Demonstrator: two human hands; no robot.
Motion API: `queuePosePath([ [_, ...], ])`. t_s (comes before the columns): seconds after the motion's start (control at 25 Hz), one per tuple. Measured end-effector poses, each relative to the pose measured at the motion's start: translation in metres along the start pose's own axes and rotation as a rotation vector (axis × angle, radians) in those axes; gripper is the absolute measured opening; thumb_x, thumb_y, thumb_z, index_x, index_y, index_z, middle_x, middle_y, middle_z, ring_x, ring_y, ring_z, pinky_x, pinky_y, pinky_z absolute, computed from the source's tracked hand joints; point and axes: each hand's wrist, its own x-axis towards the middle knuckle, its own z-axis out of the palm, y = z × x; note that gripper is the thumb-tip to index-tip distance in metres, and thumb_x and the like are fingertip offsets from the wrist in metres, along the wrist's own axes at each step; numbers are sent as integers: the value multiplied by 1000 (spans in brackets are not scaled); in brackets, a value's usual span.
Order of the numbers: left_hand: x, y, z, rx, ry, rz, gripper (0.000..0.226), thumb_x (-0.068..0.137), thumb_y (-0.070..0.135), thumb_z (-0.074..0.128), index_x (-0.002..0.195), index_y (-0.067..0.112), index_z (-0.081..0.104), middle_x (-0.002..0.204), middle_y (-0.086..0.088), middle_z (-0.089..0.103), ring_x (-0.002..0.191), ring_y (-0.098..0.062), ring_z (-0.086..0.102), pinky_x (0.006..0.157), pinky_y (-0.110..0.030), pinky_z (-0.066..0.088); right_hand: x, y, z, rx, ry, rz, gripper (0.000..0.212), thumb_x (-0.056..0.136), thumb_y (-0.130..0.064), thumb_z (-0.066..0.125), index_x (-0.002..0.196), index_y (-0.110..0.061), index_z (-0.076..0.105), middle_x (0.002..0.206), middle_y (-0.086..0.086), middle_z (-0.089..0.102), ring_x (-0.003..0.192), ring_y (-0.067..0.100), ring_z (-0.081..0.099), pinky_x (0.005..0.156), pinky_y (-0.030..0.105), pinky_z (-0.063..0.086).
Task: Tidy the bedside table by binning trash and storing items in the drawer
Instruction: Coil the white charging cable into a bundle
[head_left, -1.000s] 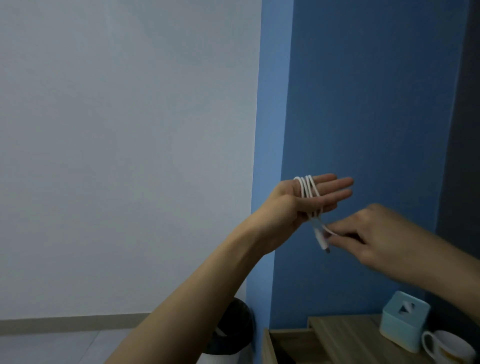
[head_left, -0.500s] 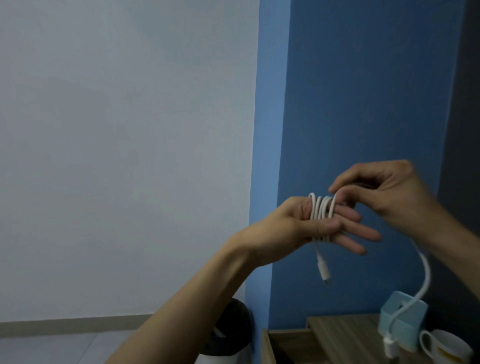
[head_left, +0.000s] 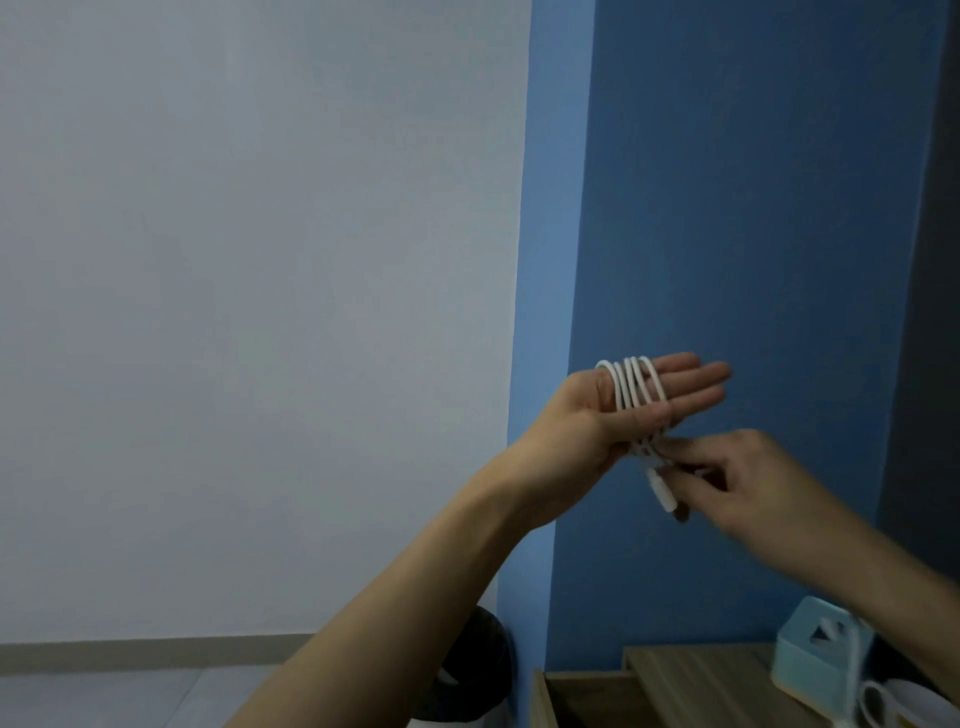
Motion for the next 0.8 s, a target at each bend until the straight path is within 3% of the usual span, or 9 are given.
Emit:
queuePosePath([
  [0.12,2,-9,-9,251,59,2,41,93,-14,36,133,-8,41,139,-24,49,123,-21,53,101,-18,44,-7,-13,-12,-316,-103,-69,17,85,-30,56,76,-27,70,61,-12,66,51,5,58,46,15,40],
  [0.2,1,-15,-12,362,36,-29,36,93,-14,37,127,-11,45,130,-27,55,109,-14,63,96,-15,46,-5,-18,-25,-498,-150,-124,27,85,-41,49,71,-26,65,55,-13,64,53,4,58,50,22,44],
  [0.28,-2,-16,-12,469,-48,-50,27,95,-9,39,117,-9,54,109,-20,67,90,5,61,87,-10,45,0,-21,-40,-632,-145,-209,34,76,-52,40,68,-29,64,53,-17,62,48,2,55,50,27,47],
  [0.36,-4,-14,-11,536,-154,-41,20,95,-8,40,103,-5,59,90,-10,67,80,11,58,82,-6,42,5,-24,-51,-731,-110,-314,35,71,-54,37,64,-34,65,51,-18,60,45,3,55,44,27,47],
  [0.44,-4,-13,-12,538,-221,-43,17,95,-7,42,97,-4,58,89,-27,69,77,6,61,82,-10,45,10,-25,-57,-770,-22,-462,29,72,-47,43,62,-33,66,52,-16,60,42,11,57,39,23,44],
  [0.56,-12,-12,-11,423,-290,-94,18,95,-8,41,107,-8,54,98,-42,61,77,-2,66,88,-21,49,19,-24,-65,-632,163,-528,25,76,-36,53,71,-21,72,61,-8,67,49,11,58,48,23,43],
  [0.68,-22,-5,-2,206,-311,-74,28,92,-13,37,114,0,51,118,-32,53,89,-8,68,97,-27,48,25,-12,-57,-199,256,-367,11,76,-17,64,74,-23,73,59,-7,68,55,4,57,52,8,40],
  [0.8,-21,1,7,117,-254,-32,42,89,-17,35,129,-10,42,132,-22,44,93,-5,68,99,-23,46,26,-4,-40,177,307,-151,31,80,-1,62,66,-27,71,56,-10,66,43,6,47,44,9,38],
])
